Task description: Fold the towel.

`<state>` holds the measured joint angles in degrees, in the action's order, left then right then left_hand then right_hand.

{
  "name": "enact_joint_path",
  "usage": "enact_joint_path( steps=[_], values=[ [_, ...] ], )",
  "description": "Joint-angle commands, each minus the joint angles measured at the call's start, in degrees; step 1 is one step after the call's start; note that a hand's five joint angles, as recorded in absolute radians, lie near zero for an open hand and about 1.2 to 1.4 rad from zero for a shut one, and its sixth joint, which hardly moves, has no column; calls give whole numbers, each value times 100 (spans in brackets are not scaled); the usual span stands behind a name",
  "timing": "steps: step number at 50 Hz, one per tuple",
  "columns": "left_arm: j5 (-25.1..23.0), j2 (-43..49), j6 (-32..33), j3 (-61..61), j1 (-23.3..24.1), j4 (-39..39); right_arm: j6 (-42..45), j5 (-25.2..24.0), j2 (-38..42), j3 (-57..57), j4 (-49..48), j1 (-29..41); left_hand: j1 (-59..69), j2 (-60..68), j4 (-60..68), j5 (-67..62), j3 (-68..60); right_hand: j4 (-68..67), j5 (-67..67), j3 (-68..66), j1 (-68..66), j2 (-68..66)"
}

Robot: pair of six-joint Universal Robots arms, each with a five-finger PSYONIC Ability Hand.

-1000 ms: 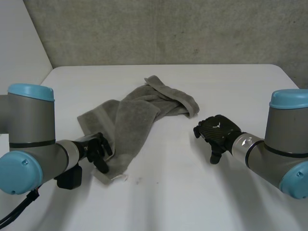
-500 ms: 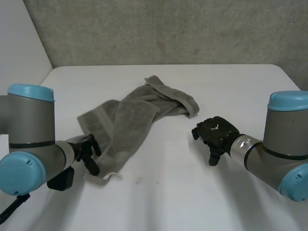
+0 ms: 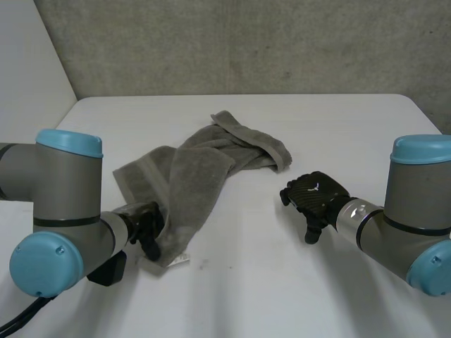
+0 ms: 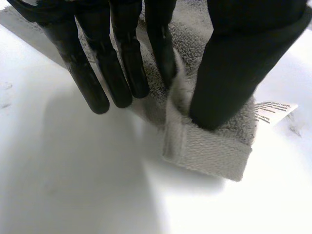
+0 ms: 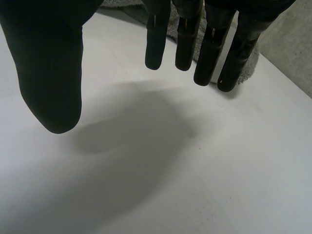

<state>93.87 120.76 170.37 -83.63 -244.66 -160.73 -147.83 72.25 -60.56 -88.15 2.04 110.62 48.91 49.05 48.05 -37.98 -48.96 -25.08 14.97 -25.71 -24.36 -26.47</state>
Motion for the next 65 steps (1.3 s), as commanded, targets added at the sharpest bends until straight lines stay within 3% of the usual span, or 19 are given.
enact_joint_path(
  steps=[1, 6, 12, 22, 27, 29, 32, 42, 50, 51, 52, 54, 55, 56, 57, 59, 60, 62, 65],
  values=[
    [43, -9, 5, 75, -3, -90, -1, 0, -17, -1, -1, 4, 3109, 3095, 3195, -3202, -3104, -65, 76, -1, -137, 74],
    [79, -317, 75, 92, 41, -292, -18, 0, -70, 25, -1, 4, 3109, 3095, 3195, -3202, -3104, -81, 92, -18, -154, 57],
    [52, -1477, 163, 4, 94, -292, -53, 9, -280, 183, 16, -67, 3109, 3095, 3195, -3202, -3104, -81, 93, -18, -154, 57],
    [35, -3557, 2103, -750, 129, -415, -932, -185, -369, 1036, 122, -93, 3109, 3095, 3195, -3202, -3104, -98, 109, -35, -171, 40],
    [43, -4164, 2255, -962, 278, -442, -1626, -870, -290, 1599, 139, -128, 3109, 3095, 3195, -3202, -3104, -98, 109, -35, -171, 40],
    [35, -4349, 2255, -1023, 322, -442, -2134, -1290, -10, 1905, 78, -49, 3109, 3095, 3195, -3202, -3104, -31, 43, 32, -104, 107],
    [26, -4692, 2255, -1164, 419, -442, -2670, -1459, 359, 2378, 60, 99, 3109, 3095, 3195, -3202, -3104, 137, -126, 200, 65, 276],
    [43, -5142, 2044, -1331, 780, -442, -3323, -1521, 1730, 3312, -71, 1127, 3109, 3095, 3195, -3202, -3104, 573, -562, 636, 501, 712],
    [52, -5318, 1947, -1446, 999, -442, -3376, -1310, 2583, 3979, -423, 1612, 3109, 3095, 3195, -3202, -3104, 459, -448, 522, 387, 598],
    [52, -5326, 1947, -1454, 1008, -450, -3376, -1214, 2672, 4102, -432, 1656, 3109, 3095, 3195, -3202, -3104, -592, 603, -529, -665, -454],
    [52, -5326, 1947, -1454, 1008, -450, -3376, -1213, 2672, 4104, -432, 1656, 3109, 3095, 3195, -3202, -3104, -603, 614, -540, -675, -464],
    [52, -5326, 1947, -1463, 999, -450, -3367, -776, 2673, 4287, -476, 1674, 3109, 3095, 3195, -3202, -3104, -5467, 5478, -5404, -5539, -5328],
    [43, -5300, 1947, -1463, 1008, -459, -3367, -773, 2672, 4288, -476, 1674, 3109, 3095, 3195, -3202, -3104, -5492, 5503, -5428, -5564, -5353],
    [43, -5256, 1956, -1463, 1008, -468, -3306, -434, 2585, 4349, -493, 1665, 3109, 3095, 3195, -3202, -3104, -5492, 5503, -5429, -5564, -5353],
    [43, -5256, 1956, -1463, 1008, -468, -3305, -431, 2585, 4350, -494, 1665, 3109, 3095, 3195, -3202, -3104, -5492, 5503, -5429, -5564, -5353],
    [43, -5195, 1956, -1463, 956, -608, -3113, 217, 2104, 4307, -607, 1569, 3109, 3095, 3195, -3202, -3104, -5492, 5503, -5429, -5564, -5353],
    [43, -5194, 1956, -1463, 955, -609, -3112, 220, 2101, 4306, -608, 1568, 3109, 3095, 3195, -3202, -3104, -5492, 5503, -5429, -5564, -5353],
    [35, -5151, 1956, -1481, 903, -732, -2719, 666, 1332, 3939, -704, 1210, 3109, 3095, 3195, -3202, -3104, -5492, 5503, -5429, -5564, -5353],
    [35, -4984, 1991, -1498, 683, -1066, -2479, 800, 915, 3594, -810, 971, 3109, 3095, 3195, -3202, -3104, -5492, 5503, -5429, -5564, -5353]
  ],
)
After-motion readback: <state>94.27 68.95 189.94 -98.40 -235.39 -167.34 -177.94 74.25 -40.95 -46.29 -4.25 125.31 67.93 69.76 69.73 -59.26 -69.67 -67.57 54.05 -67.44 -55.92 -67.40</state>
